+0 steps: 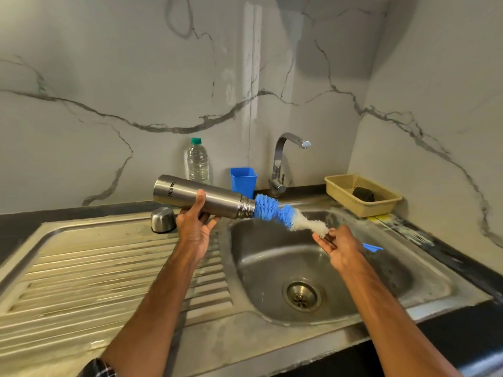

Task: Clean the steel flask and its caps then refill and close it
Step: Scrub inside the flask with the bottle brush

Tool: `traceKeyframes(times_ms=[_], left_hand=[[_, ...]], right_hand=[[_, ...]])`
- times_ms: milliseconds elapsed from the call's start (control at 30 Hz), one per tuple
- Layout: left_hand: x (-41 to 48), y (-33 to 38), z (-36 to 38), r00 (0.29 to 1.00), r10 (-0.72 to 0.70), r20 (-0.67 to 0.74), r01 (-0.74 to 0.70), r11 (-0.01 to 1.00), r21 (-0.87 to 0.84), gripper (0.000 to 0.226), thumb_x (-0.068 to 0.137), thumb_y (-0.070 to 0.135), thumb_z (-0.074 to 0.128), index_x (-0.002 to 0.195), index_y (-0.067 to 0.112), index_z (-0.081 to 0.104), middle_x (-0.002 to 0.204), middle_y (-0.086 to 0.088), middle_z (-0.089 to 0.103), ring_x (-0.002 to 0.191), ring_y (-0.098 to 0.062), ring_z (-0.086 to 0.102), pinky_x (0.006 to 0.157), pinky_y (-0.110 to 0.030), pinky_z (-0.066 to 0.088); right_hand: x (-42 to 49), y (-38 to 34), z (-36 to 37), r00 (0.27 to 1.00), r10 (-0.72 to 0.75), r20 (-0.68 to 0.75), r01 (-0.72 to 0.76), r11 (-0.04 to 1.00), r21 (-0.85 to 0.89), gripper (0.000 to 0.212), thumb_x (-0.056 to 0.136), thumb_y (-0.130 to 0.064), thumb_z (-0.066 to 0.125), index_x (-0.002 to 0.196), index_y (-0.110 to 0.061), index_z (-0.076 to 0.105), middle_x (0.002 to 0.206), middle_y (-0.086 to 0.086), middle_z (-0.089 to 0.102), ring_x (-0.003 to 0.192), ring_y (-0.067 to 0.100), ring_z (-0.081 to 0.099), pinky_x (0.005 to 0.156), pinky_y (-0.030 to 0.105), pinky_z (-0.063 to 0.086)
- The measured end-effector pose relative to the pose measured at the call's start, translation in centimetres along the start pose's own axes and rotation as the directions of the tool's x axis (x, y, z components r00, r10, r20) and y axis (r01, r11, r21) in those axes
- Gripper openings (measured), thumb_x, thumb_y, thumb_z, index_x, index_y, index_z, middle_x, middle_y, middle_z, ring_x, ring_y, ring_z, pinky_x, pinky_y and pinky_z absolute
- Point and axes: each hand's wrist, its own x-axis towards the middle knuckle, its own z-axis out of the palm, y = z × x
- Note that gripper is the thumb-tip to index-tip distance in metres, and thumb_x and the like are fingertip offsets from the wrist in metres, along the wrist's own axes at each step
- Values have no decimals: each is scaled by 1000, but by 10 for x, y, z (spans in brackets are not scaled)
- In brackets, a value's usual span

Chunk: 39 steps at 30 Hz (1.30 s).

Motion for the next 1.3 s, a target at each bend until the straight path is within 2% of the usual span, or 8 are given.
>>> traceKeyframes(times_ms=[200,467,600,767,867,1033,1233,1300], left_hand=[[7,-5,2,994,15,-111,-14,1000,9,63,85,20,80,139,8,50,123,-15,70,112,-27,69,94,-56,56],[11,-7,1,995,21,-94,-6,986,165,46,85,23,80,121,16,53,124,-13,67,114,-29,66,95,-58,55],[8,-10,9,996,21,-90,-12,994,105,63,84,25,81,135,10,49,129,-15,66,118,-30,65,91,-57,57],[-4,-24,24,992,33,-119,-20,993,116,45,86,21,80,115,15,47,124,-15,65,110,-29,68,80,-51,61],[-9,-27,32,999,-11,-40,19,980,197,41,86,20,79,111,14,47,124,-15,64,113,-31,66,74,-49,61],[-9,-33,31,996,-13,-93,26,989,145,52,83,20,82,123,8,50,128,-17,64,115,-32,66,75,-51,62],[-7,-25,22,991,46,-125,-24,985,173,32,86,22,80,106,20,55,120,-10,68,111,-27,68,68,-42,62],[-6,-21,18,987,68,-146,-41,983,180,31,85,24,80,106,20,56,120,-10,68,110,-26,68,68,-42,61]], right_hand=[[-5,7,4,995,58,75,-56,998,-35,17,98,8,40,92,-1,53,93,23,64,84,31,67,83,39,56],[-9,18,13,996,-75,39,77,996,-50,10,96,4,54,102,-3,57,102,19,69,84,26,72,67,33,60],[-17,23,17,995,-96,25,94,994,53,11,98,1,54,108,-1,58,105,19,69,89,28,73,61,31,62],[-27,34,26,985,-144,90,136,987,84,9,98,1,56,107,-2,57,98,13,67,96,29,71,71,34,62],[-29,34,29,985,-122,121,116,992,52,4,98,1,57,98,-3,57,104,16,69,95,30,72,62,31,63],[-32,33,25,981,-133,143,128,991,47,25,100,-6,57,124,-5,61,109,13,69,102,28,72,73,32,62],[-34,33,23,955,25,295,54,965,-257,29,106,-25,50,112,0,63,106,19,74,87,30,73,65,36,61],[-33,27,19,915,-13,404,244,815,-525,42,107,-36,45,103,0,67,89,17,77,75,28,76,58,34,62]])
